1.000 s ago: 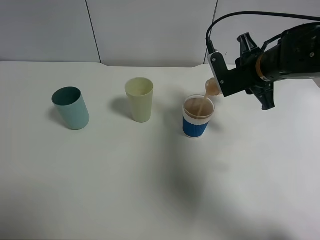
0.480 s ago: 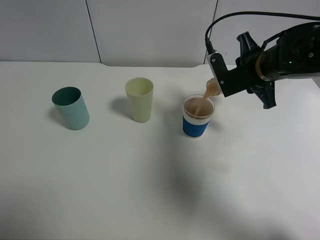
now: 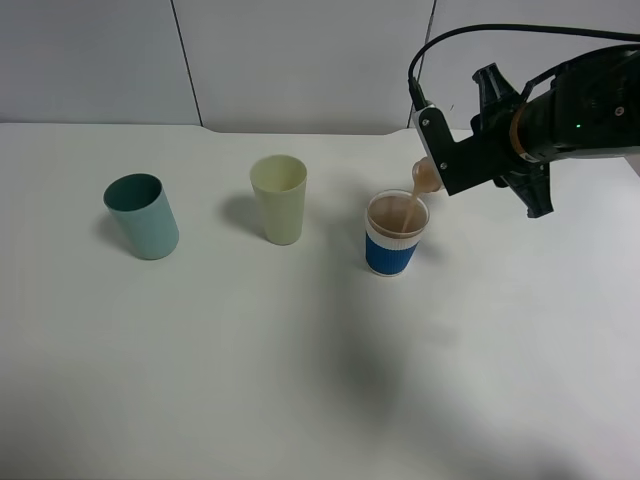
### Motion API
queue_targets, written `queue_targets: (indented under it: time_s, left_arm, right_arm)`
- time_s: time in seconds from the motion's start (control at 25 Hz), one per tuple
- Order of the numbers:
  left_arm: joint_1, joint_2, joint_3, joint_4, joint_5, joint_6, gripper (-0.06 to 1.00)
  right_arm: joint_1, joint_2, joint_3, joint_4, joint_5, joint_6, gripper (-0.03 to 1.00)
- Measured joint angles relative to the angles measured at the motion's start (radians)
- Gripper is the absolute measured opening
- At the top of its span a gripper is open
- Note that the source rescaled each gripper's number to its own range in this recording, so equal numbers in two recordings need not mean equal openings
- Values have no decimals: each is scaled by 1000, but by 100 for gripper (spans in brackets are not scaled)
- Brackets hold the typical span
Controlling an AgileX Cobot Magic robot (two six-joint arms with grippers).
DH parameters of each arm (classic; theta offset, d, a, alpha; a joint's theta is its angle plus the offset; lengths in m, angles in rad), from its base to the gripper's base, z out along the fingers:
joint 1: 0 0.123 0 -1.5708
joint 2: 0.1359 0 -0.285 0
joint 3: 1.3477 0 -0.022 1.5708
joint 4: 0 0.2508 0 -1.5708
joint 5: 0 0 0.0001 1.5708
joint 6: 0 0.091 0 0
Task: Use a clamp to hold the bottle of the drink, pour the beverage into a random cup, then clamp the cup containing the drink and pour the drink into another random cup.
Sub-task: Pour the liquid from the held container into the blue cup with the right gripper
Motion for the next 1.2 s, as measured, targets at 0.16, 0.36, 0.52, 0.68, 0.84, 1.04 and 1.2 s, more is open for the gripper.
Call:
queue_targets:
  time_s: [0.16, 0.36, 0.52, 0.68, 0.84, 1.04, 1.2]
  left_arm:
    - [0, 0, 0, 0, 0, 0, 100]
    - [0, 0, 0, 0, 0, 0, 100]
    - [0, 0, 0, 0, 0, 0, 100]
    - [0, 0, 0, 0, 0, 0, 100]
    - [0, 0, 0, 0, 0, 0, 100]
    - [0, 0, 0, 0, 0, 0, 100]
    - [0, 0, 0, 0, 0, 0, 100]
  right_arm:
    - [0, 0, 0, 0, 7, 0, 2]
    - [0, 0, 0, -1, 18, 0, 2]
    - [0, 0, 0, -37, 19, 0, 2]
    - [0, 0, 0, -49, 19, 0, 2]
    - [0, 0, 0, -57, 19, 0, 2]
    - [0, 0, 0, -80, 19, 0, 2]
    - [0, 0, 0, -82, 19, 0, 2]
